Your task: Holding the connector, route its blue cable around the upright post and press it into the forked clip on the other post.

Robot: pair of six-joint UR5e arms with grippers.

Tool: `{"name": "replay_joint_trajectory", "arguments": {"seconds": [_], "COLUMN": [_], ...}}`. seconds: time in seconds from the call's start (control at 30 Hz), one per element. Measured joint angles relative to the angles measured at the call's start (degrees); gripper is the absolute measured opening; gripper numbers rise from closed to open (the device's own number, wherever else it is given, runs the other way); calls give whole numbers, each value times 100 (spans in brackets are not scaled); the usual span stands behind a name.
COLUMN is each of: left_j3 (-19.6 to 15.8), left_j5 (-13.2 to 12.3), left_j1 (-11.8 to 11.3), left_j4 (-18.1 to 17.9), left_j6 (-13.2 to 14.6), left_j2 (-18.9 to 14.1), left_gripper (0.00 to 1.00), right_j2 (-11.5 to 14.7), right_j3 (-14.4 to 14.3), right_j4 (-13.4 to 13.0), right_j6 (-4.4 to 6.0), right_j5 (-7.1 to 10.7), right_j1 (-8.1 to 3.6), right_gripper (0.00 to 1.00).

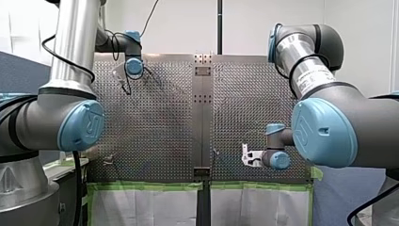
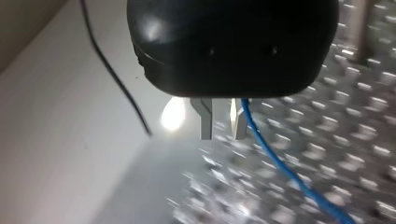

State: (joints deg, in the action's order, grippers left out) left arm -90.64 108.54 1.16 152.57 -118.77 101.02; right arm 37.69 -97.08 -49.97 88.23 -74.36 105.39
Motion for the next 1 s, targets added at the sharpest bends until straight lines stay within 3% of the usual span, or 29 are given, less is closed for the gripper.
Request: {"name": "replay_joint_trajectory", "arguments": {"seconds": [0.33, 0.63, 0.83, 1.0], "left_j3": [-323, -526, -580, -583], "left_j5": [-429, -790, -1029, -957], "left_j1": [-276, -288, -256, -251], "left_j4": [-381, -650, -539, -320], "left_j6": [-428, -789, -1016, -947], "left_j2": [183, 185, 189, 186], "left_gripper": [24, 24, 24, 29], "right_j2": [-19, -30, -35, -36], "right_j3": [1, 0, 0, 0], "right_j4": [-5, -21, -27, -24], "right_j6": [-27, -32, -27, -23], "right_j5": [0, -6, -8, -3], "right_j1": [4, 5, 10, 18], "right_gripper": [0, 0, 0, 0]}}
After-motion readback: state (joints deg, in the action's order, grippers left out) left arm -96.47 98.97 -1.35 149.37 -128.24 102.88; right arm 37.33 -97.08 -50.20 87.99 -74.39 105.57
